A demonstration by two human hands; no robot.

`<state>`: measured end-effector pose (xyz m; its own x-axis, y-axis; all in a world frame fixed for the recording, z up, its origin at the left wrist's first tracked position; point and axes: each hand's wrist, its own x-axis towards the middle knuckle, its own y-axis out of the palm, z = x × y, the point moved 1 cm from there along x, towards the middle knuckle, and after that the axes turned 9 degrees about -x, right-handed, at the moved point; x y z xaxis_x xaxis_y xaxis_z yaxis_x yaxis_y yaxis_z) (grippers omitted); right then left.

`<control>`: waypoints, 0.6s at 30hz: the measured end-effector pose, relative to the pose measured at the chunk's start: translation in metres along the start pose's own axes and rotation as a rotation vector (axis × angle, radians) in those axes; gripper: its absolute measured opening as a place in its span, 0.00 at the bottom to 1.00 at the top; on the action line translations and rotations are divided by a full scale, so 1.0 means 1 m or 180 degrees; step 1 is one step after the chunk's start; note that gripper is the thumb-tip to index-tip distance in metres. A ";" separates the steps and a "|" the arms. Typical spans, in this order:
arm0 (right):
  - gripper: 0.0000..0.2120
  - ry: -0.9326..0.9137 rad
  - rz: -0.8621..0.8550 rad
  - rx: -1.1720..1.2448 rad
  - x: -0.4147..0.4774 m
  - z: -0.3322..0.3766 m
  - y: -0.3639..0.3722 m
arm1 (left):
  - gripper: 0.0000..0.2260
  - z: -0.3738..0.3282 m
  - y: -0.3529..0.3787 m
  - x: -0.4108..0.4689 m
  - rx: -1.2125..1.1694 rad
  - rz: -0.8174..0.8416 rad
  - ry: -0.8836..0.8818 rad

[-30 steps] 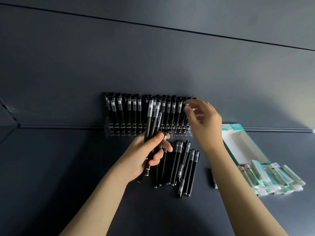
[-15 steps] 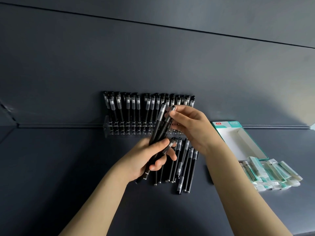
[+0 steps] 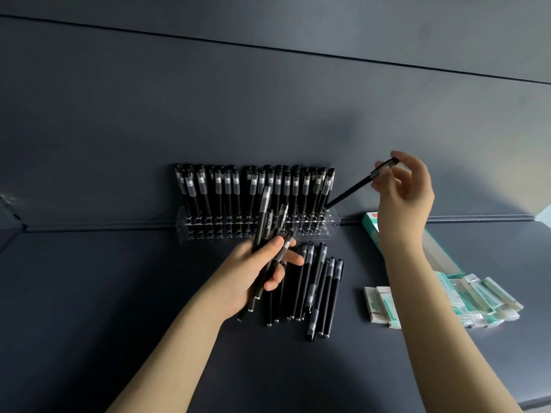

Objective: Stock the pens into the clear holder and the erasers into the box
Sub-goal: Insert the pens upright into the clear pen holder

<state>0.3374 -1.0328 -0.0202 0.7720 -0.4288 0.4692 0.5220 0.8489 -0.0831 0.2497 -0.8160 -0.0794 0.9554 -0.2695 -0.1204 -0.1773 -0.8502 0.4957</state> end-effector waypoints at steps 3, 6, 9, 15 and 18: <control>0.12 -0.0288 0.0087 -0.0403 -0.003 -0.004 0.002 | 0.16 -0.001 -0.001 0.001 0.0045 -0.0134 0.0018; 0.13 -0.0451 0.0210 -0.0611 -0.007 -0.005 0.007 | 0.17 0.000 -0.002 0.002 0.0133 -0.0179 0.0045; 0.13 -0.0557 0.0315 -0.0804 -0.008 -0.006 0.011 | 0.15 0.001 -0.002 0.002 0.0123 -0.0200 0.0107; 0.13 -0.0728 0.0620 -0.1135 -0.004 -0.018 0.023 | 0.10 0.000 -0.005 0.002 0.0168 -0.0293 0.0171; 0.14 -0.0799 0.0725 -0.1278 -0.003 -0.026 0.028 | 0.10 0.000 -0.004 0.001 0.0112 -0.0264 0.0245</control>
<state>0.3591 -1.0160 -0.0472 0.7972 -0.1180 0.5920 0.4868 0.7056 -0.5148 0.2518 -0.8126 -0.0815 0.9823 -0.1631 -0.0926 -0.1037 -0.8839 0.4560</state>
